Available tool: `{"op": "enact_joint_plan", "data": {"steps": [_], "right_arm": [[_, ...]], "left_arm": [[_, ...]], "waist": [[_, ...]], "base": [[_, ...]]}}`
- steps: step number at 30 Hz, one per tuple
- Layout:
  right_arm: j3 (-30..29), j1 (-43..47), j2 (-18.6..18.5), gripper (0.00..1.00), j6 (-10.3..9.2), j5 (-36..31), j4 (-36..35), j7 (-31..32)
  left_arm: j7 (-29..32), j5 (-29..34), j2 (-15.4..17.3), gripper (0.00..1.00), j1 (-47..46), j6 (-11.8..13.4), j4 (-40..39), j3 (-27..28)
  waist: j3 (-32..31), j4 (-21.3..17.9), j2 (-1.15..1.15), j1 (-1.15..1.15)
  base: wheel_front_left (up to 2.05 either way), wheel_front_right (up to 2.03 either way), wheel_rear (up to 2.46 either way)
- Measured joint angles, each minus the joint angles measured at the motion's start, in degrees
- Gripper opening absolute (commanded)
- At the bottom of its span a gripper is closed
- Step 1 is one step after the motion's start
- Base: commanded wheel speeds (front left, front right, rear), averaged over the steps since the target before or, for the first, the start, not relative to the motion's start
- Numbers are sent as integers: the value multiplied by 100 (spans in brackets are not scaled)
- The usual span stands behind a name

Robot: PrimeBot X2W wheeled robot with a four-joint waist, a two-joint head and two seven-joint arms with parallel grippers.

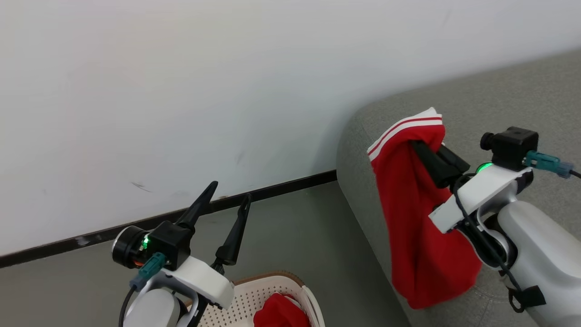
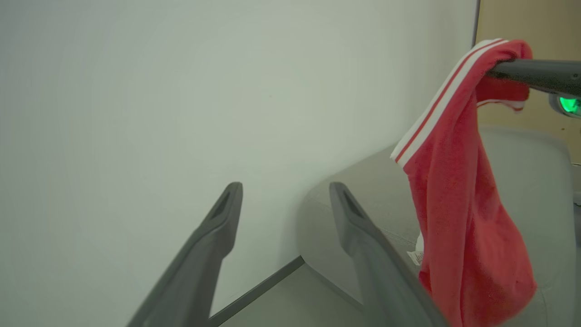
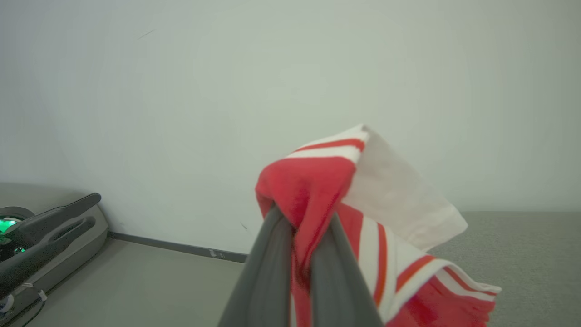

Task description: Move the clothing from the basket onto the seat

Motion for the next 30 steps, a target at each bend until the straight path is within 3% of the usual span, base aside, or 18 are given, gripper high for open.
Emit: {"op": "enact_joint_plan", "data": {"steps": [14,30], "right_arm": [[-1026,341,-534,0,0,-265,-233,-2],[-1484,714,-745,0,0,-486,-620,29]], "left_arm": [[-120,-42,-146,100,282,-276,58,-438],[-185,-112,-285,100,584,-374,89,-797]], "waist": [[-70,-499,0,0],[-70,-1200,0,0]], "base": [[0,0,0],[0,0,0]]}}
